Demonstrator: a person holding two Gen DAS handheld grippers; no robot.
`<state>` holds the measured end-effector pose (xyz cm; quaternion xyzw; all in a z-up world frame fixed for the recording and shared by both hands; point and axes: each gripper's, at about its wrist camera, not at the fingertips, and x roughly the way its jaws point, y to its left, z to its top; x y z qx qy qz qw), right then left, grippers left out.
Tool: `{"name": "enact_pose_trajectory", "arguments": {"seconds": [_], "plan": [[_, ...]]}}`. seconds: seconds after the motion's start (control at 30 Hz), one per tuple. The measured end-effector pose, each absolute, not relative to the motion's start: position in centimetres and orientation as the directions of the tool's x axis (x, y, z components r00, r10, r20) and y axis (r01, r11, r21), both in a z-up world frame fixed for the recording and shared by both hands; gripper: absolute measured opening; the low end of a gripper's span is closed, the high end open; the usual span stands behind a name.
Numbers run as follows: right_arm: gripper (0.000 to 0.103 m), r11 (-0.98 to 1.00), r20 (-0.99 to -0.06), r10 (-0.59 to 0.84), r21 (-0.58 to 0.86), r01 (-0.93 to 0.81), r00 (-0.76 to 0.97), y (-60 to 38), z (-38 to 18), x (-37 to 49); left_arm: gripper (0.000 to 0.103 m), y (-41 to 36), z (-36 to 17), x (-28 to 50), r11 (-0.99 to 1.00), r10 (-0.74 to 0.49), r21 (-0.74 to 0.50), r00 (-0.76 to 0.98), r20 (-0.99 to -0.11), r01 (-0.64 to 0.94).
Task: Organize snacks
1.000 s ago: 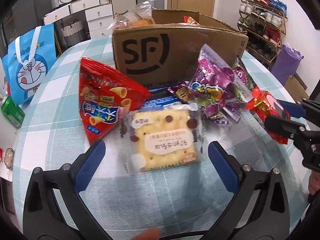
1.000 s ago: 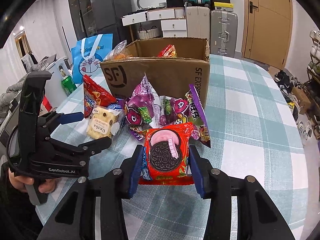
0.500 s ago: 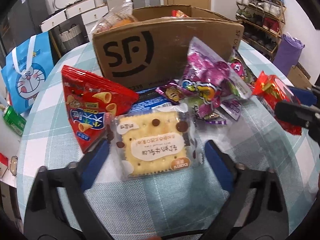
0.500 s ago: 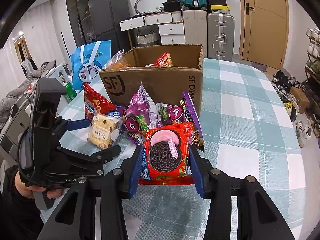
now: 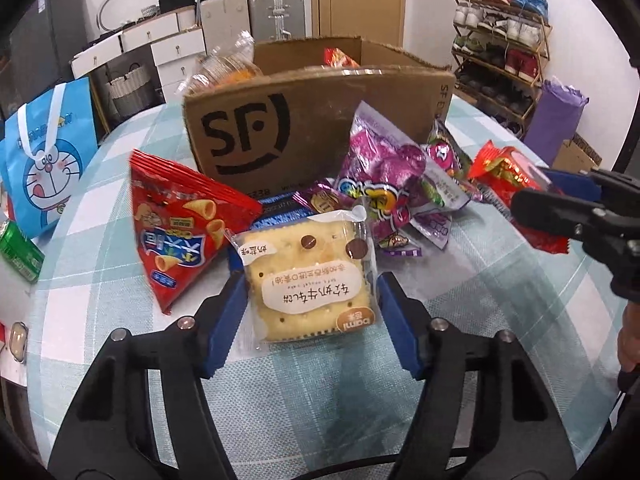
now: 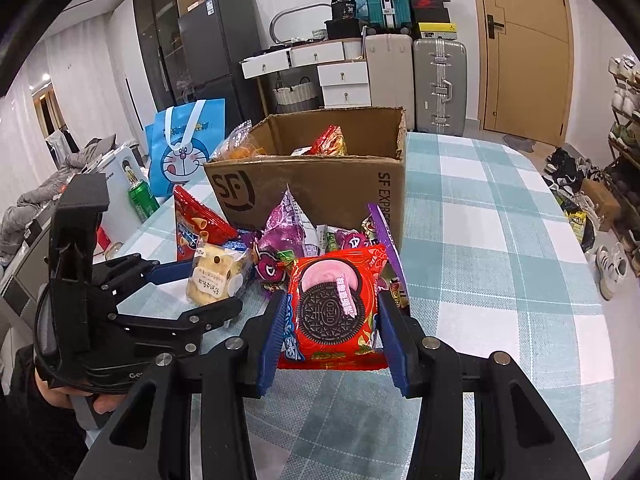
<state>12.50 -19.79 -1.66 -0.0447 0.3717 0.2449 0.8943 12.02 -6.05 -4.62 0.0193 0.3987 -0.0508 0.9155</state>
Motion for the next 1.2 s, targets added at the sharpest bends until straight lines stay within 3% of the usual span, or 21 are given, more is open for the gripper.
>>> {"name": "enact_pose_trajectory", "arguments": {"seconds": [0.83,1.2], "plan": [[0.045,0.865,-0.523,0.494,0.214,-0.454,0.695,-18.1,2.7,14.8,0.063,-2.4,4.2,12.6,0.997,-0.073,-0.061,0.794,-0.603,0.045],[0.045,0.877,-0.53,0.48,0.267,-0.4,0.699,-16.8,2.6,18.5,0.063,-2.2,5.7,16.2,0.997,-0.052,-0.079,0.804,-0.592,0.006]]}}
